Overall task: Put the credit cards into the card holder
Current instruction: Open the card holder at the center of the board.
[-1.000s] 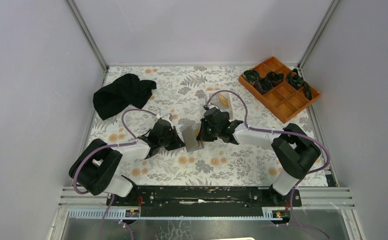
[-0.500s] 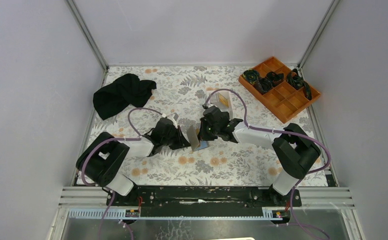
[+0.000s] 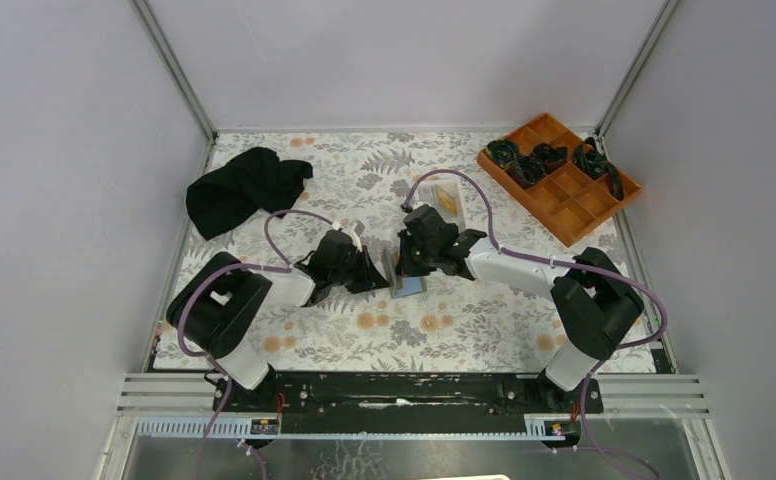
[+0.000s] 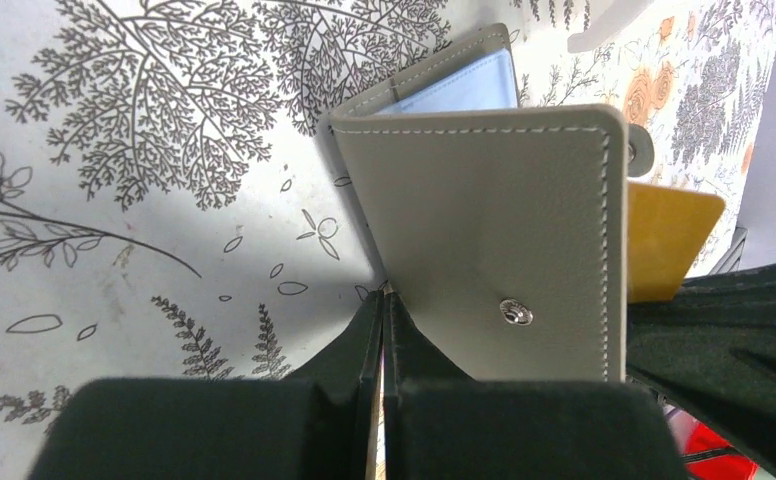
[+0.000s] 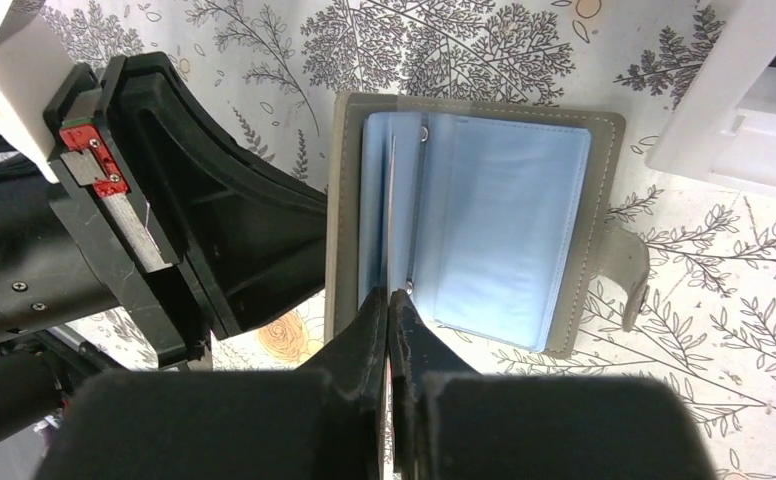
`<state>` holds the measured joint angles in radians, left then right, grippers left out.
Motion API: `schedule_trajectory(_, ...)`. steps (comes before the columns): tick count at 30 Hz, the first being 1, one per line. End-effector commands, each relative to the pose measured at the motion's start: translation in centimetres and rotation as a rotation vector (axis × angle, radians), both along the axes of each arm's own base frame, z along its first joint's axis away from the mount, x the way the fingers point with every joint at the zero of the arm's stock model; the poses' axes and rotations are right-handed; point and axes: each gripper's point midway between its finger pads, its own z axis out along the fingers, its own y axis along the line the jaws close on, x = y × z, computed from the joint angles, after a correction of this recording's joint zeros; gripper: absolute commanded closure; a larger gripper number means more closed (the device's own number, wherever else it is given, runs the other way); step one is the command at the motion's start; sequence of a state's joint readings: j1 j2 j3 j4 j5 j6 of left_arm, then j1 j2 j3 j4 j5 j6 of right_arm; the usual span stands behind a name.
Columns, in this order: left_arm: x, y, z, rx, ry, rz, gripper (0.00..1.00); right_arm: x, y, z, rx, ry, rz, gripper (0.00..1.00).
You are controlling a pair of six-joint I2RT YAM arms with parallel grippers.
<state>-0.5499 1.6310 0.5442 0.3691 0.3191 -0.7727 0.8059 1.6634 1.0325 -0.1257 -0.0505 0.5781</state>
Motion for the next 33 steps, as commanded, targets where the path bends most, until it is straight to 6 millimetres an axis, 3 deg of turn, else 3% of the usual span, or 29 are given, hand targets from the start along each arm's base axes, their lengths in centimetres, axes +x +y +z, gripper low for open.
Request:
schedule_trajectory(1,-1.8,2.0,-4.0,0.124,0.099,0.013,1.0,0.5,0.8,3.1,0.009,-0.079,0.043,1.0)
schedule_trajectory(15,-0.8,1.4,-4.5,0.111,0.109,0.036,1.0,0.3,1.1,3.7,-0.029,-0.1,0.103,1.0)
schedule_trajectory(24,-0.9,1.3,-4.9,0.105,0.122,0.046,1.0,0.2,1.2,2.9,-0.048,-0.095,0.129,1.0)
schedule_trajectory(33,-1.6,1.4,-5.7,0.116,0.157,0.03,1.0,0.4,1.9,0.6,-0.063,-0.065,0.153,1.0)
